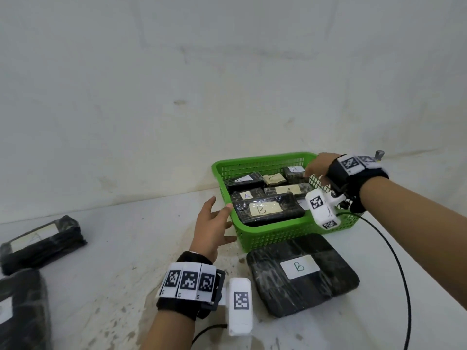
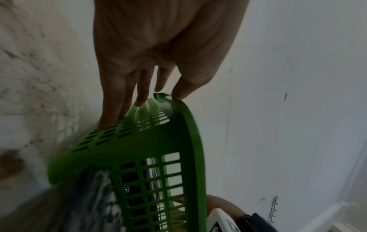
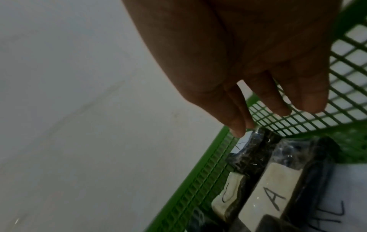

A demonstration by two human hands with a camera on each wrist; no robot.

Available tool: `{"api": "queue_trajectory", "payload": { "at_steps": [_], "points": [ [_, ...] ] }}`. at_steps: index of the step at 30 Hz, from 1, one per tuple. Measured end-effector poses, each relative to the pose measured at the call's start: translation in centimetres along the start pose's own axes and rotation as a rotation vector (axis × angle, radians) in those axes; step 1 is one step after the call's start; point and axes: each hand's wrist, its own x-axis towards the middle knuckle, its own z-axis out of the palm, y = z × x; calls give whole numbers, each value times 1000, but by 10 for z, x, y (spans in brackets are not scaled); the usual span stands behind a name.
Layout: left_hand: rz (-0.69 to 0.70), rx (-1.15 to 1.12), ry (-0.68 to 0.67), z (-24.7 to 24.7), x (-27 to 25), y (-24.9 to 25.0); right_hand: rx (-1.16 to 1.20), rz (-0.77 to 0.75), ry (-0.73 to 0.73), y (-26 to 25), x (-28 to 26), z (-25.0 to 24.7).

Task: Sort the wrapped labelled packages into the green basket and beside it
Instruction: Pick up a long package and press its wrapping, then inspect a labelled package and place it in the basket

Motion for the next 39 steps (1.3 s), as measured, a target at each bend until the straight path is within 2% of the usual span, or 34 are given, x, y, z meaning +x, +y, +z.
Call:
{"api": "queue_trajectory", "payload": {
  "at_steps": [2, 4, 6, 10, 16, 21, 27, 31, 39],
  "points": [
    [13, 10, 32, -5, -9, 1, 32, -54, 14, -11, -15, 1],
    [31, 14, 58, -13, -22, 1, 230, -118, -5, -24, -34, 2],
    [45, 10, 79, -26, -40, 3, 356, -177, -46, -38, -59, 6],
    [125, 64, 143, -62, -82, 10, 438, -322, -170, -82, -128, 27],
    [229, 236, 286, -137, -158, 12, 424, -536, -417, -139, -227, 98],
    [211, 214, 375, -197, -213, 10, 299, -558, -587, -166, -280, 168],
    [210, 201, 429, -238, -250, 4, 145, -542, -525, -179, -310, 208],
    [197, 189, 446, -251, -261, 1, 197, -535, -431, -191, -321, 215],
    [152, 108, 470, -263, -265, -4, 197, -506, -390, -223, -339, 230]
  ]
}}
